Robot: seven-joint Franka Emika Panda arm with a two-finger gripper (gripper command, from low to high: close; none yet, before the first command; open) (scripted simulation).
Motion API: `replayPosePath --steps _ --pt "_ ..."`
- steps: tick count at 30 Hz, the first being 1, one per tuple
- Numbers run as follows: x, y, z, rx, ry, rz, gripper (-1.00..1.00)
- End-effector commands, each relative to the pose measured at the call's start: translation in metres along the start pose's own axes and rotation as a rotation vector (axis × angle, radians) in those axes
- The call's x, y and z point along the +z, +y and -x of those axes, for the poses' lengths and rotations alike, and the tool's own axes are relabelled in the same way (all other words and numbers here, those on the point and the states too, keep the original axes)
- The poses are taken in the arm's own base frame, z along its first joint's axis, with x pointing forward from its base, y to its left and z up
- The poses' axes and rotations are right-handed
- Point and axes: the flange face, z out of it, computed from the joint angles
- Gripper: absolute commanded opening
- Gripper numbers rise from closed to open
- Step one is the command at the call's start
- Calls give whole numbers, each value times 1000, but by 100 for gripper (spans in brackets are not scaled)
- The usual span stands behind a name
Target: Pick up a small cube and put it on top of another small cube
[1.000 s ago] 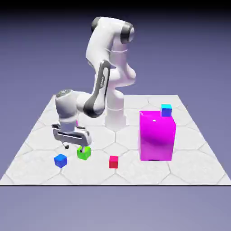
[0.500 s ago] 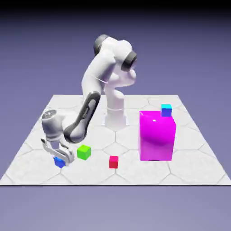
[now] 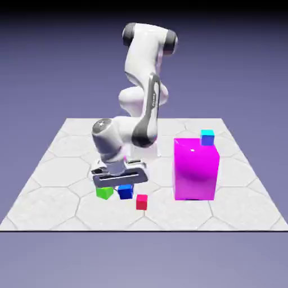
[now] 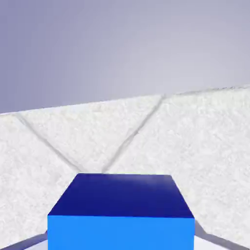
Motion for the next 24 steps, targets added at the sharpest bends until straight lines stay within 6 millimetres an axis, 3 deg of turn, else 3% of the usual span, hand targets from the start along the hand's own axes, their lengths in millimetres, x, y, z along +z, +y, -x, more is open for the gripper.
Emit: replayPosePath --steps 1,5,9,12,16,19,21,24 --pt "-3 -21 19 -80 -12 4 -100" --pt "-22 -90 105 -396 -42 22 -100" --pt "-47 -134 200 -710 -34 63 -100" --pt "-66 -151 275 -938 -2 107 -100" --pt "-91 -153 373 -1228 78 185 -100" --pt "-88 -120 400 -1369 99 391 -100" --pt "-87 -116 400 -1377 98 417 -100" --pt "-43 -108 386 -1376 98 417 -100"
